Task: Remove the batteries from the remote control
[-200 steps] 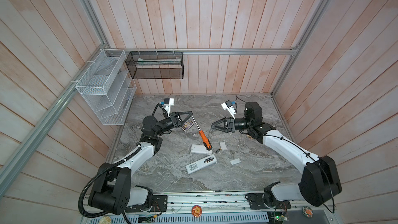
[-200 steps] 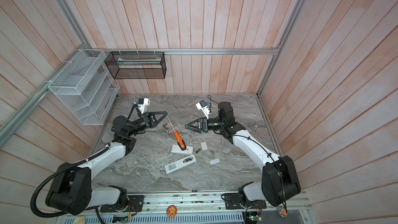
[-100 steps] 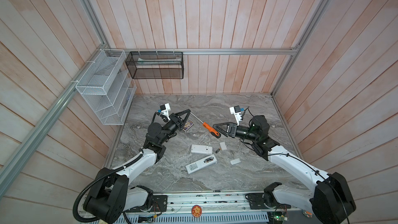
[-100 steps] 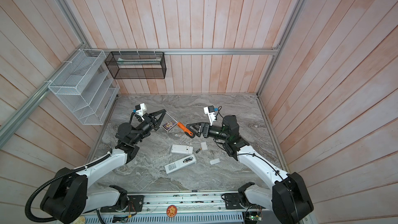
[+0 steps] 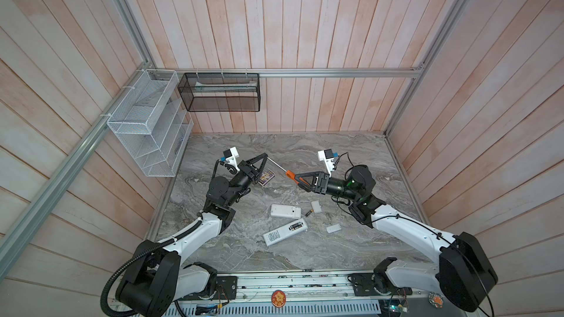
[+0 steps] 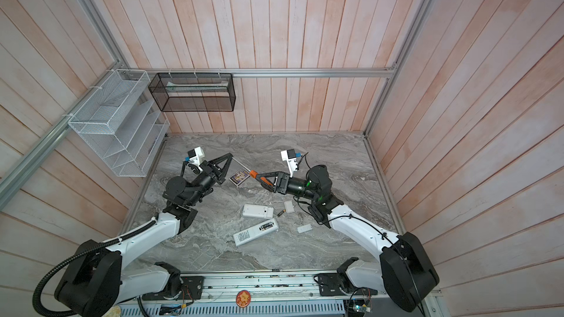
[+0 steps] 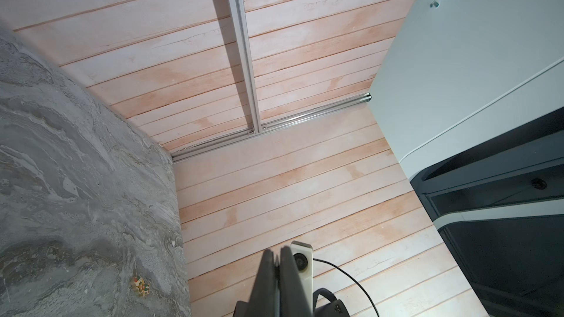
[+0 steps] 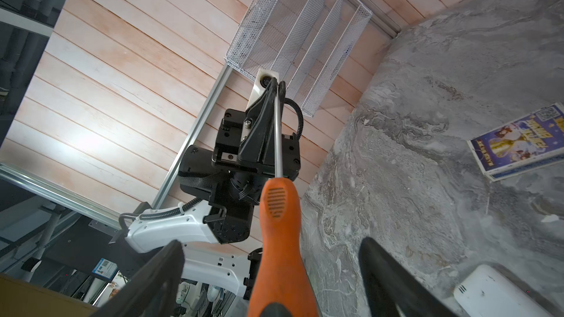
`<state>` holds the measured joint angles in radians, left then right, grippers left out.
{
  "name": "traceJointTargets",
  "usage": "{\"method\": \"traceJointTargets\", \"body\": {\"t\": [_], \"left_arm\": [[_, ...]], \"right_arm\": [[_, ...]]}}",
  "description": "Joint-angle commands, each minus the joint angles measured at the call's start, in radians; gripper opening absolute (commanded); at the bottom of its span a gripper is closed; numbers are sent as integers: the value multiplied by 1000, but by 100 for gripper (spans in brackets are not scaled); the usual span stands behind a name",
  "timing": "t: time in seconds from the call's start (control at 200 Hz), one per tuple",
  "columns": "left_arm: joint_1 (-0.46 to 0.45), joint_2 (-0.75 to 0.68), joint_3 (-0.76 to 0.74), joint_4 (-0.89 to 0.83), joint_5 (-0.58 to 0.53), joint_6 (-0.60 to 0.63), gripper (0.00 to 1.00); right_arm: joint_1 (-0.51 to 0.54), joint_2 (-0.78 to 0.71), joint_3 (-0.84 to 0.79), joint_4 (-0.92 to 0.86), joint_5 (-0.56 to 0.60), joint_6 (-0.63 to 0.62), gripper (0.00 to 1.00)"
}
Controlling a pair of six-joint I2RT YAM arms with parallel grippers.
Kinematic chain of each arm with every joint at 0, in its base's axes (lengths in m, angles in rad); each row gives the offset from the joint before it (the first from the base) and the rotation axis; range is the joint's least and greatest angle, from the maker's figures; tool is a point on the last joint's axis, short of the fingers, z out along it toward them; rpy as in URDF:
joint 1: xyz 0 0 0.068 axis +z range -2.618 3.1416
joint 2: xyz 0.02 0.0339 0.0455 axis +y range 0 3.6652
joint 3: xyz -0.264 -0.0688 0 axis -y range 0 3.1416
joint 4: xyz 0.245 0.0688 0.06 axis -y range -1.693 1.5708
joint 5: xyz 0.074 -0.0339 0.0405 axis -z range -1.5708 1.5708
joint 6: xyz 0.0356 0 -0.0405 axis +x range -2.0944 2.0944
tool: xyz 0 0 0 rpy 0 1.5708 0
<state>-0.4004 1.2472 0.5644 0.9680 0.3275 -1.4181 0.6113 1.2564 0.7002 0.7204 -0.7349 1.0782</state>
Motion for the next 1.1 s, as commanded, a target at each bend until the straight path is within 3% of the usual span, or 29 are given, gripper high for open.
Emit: {"method": "traceJointTargets", "body": {"t": [0.0, 0.38, 1.095], "left_arm": [[-3, -26, -17, 66, -32, 11, 0], [-3, -76, -43, 41, -78, 46, 0], [-3, -107, -67, 5, -109, 48, 0]], "right_arm": [[23, 21, 7, 80, 17, 48, 87], [40, 27, -33, 173, 60, 136, 72], [79, 71, -19, 189, 66, 152, 51]]}}
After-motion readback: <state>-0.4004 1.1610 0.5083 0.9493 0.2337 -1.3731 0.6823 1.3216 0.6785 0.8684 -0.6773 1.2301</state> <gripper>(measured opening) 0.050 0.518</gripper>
